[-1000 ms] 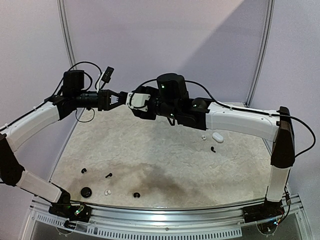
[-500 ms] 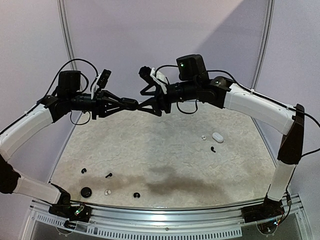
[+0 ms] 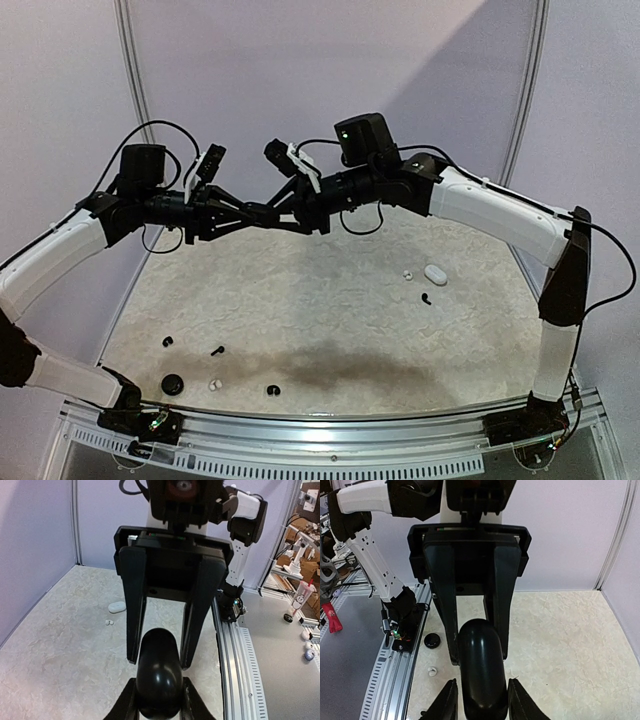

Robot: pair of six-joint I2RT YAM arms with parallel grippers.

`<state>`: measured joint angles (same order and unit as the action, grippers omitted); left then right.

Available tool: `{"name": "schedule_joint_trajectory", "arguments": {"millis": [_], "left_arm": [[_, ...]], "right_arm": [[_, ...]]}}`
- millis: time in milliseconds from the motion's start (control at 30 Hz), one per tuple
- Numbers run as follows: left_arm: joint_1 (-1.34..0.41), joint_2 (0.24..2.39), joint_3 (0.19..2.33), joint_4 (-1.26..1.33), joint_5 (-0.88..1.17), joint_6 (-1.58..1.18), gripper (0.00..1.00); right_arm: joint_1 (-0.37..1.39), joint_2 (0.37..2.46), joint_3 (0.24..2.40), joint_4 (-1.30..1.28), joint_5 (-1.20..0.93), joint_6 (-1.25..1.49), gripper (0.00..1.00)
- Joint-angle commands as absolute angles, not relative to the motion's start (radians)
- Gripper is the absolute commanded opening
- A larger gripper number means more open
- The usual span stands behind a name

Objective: Insert the wireless bluetooth earbuds into the charging case
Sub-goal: Pass from the left arm to the right

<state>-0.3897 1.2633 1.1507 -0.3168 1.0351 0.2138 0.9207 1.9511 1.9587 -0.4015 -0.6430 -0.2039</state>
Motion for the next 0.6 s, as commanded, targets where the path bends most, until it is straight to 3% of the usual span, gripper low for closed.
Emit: {"name": "schedule_joint_trajectory", "arguments": {"millis": [0, 67, 233, 300, 400, 467, 567], "left_arm": [[-0.404, 1.260, 1.140, -0.305, 1.050, 0.215, 0.00], [-0.404, 1.261, 1.141, -0.301, 1.052, 0.217, 0.00], [-0.405, 1.266, 1.143, -0.303, 1.053, 0.212, 0.00], [-0.405, 1.266, 1.140, -0.306, 1.054, 0.211, 0.03], [-0.396, 1.263, 1.133, -0.353, 1.060, 0.247, 0.56], [-0.388, 1.261, 1.131, -0.424, 1.065, 0.329, 0.67], [-0.387, 1.253, 1.124, -0.458, 1.064, 0.391, 0.67]], "right_arm": [[0.921, 1.975, 1.992, -0.473, -0.653, -0.211, 0.37], [0.922, 1.980, 1.999, -0.484, -0.655, -0.214, 0.34], [0.921, 1.985, 2.018, -0.496, -0.664, -0.221, 0.07], [0.921, 1.979, 2.018, -0.495, -0.662, -0.232, 0.03], [0.921, 1.966, 2.018, -0.499, -0.648, -0.247, 0.00], [0.920, 1.957, 2.017, -0.501, -0.637, -0.256, 0.00], [0.920, 1.948, 2.017, -0.505, -0.626, -0.270, 0.00]]}}
